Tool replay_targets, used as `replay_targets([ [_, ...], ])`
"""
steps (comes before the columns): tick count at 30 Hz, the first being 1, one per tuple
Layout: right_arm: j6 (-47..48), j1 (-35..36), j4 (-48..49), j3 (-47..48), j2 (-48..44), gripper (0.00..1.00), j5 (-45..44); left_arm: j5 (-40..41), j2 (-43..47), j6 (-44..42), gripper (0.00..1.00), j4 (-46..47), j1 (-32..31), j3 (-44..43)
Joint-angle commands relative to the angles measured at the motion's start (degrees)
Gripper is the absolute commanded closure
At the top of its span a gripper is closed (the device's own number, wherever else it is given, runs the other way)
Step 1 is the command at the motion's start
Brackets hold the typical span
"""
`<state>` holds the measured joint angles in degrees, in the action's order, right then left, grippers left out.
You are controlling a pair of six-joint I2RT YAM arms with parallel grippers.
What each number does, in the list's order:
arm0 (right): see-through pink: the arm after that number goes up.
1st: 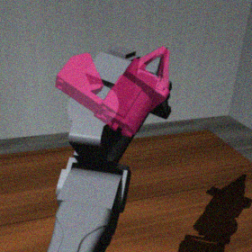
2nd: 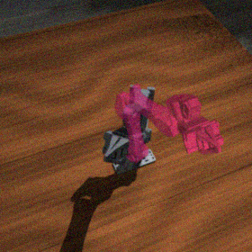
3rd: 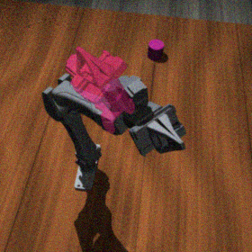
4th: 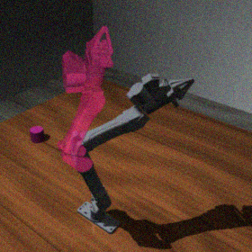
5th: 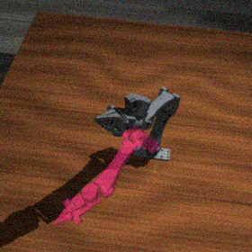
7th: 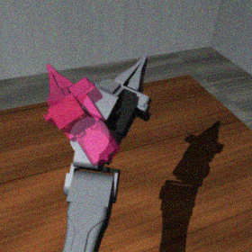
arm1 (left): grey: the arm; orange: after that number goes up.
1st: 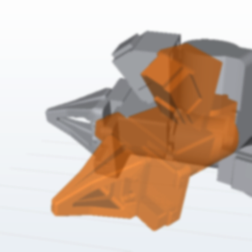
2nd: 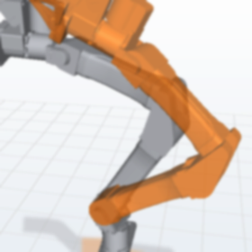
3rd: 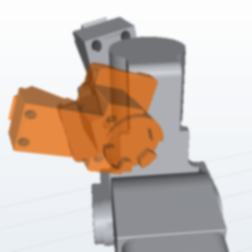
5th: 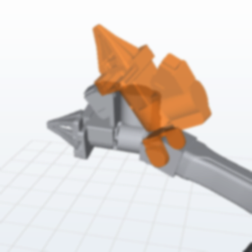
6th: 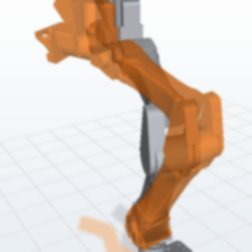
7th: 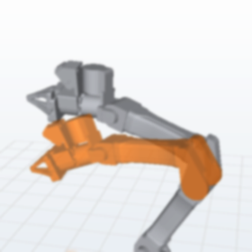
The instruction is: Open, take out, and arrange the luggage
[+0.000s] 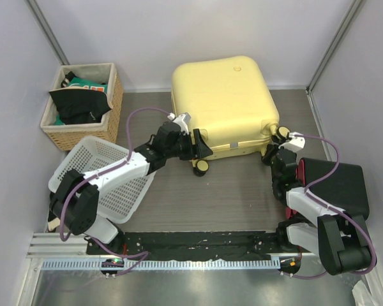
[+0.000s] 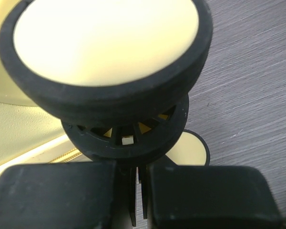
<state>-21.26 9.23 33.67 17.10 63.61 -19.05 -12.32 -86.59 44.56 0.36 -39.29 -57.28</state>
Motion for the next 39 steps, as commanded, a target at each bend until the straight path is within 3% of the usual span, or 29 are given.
replay_targets([
  [1,-1.1,-0.5,2.0,0.3,-1.4,0.99,-0.3,5.9,3.3,-1.9,1.00,5.2,0.5,0.8],
  [5,-1.4,-0.4,2.1,0.2,-1.1,0.99,-1.6,7.1,8.3,-2.3,1.00,6.3,3.9,5.4],
  [9,-1.9,-0.4,2.5,0.2,-0.8,0.99,-1.6,4.6,12.4,-3.0,1.00,5.3,11.6,7.7],
  [21,-0.6,-0.4,5.1,1.8,3.4,0.99,4.6,-4.2,12.9,-9.9,1.00,-2.4,30.9,3.5],
  [28,-0.5,-0.4,4.3,4.7,7.3,0.99,7.1,-6.6,10.7,-9.0,1.00,-1.7,35.2,1.5],
  [36,-2.6,-0.4,3.6,7.6,11.4,0.99,13.0,-4.1,3.6,-15.5,1.00,-10.5,35.9,-13.2],
  [38,-4.0,-0.4,4.2,6.8,11.4,0.99,13.9,-3.9,3.2,-17.0,0.85,-12.7,35.8,-15.1],
  [39,-4.2,-0.3,4.1,6.5,11.4,0.99,14.6,-3.0,3.6,-17.7,0.58,-13.2,35.4,-15.9],
])
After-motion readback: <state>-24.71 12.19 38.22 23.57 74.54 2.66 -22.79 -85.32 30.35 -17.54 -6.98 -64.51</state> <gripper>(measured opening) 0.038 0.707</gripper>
